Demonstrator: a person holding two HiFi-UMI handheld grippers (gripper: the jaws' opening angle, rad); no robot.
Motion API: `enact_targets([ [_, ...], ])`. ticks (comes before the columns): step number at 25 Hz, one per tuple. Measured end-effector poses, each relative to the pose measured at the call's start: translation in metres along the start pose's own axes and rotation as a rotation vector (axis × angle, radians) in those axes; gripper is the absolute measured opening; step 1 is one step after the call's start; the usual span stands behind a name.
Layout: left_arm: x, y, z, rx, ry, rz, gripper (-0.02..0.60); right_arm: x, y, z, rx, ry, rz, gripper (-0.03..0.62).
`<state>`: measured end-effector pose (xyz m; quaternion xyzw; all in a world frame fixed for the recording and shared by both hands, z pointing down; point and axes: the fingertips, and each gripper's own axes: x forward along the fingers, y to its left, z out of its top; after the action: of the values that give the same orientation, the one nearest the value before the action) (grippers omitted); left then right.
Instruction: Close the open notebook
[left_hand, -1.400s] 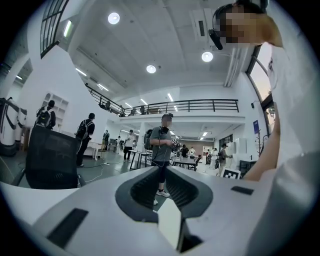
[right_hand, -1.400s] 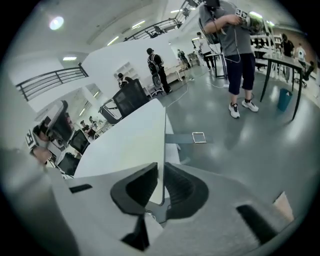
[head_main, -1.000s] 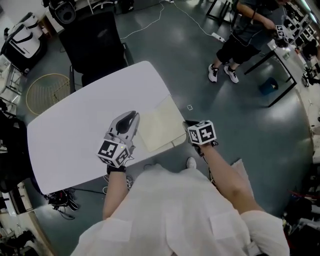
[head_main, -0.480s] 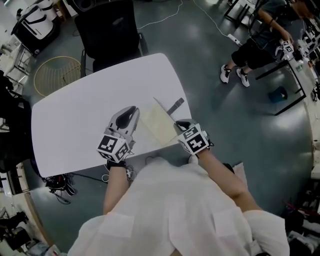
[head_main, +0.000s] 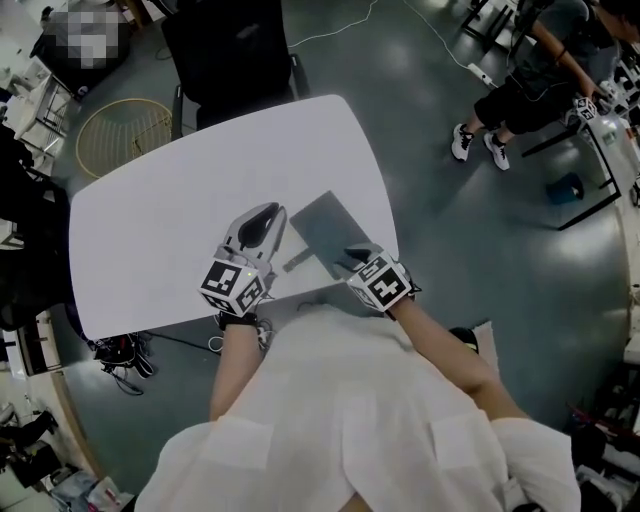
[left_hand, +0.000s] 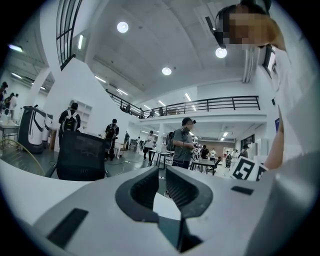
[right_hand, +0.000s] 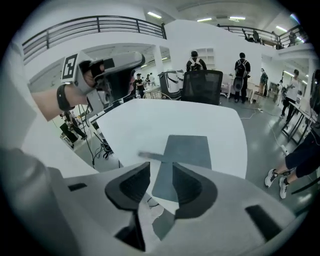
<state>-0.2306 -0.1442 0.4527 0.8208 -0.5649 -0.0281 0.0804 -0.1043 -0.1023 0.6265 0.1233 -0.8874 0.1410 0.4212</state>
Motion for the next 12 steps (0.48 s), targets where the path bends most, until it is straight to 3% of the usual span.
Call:
enact_targets([
  [12, -0.012, -0.002, 0.000, 0.016, 0.004, 0.003, 0.041, -0.013, -0.014, 0.005, 0.086, -0.086, -0.040, 0.132],
])
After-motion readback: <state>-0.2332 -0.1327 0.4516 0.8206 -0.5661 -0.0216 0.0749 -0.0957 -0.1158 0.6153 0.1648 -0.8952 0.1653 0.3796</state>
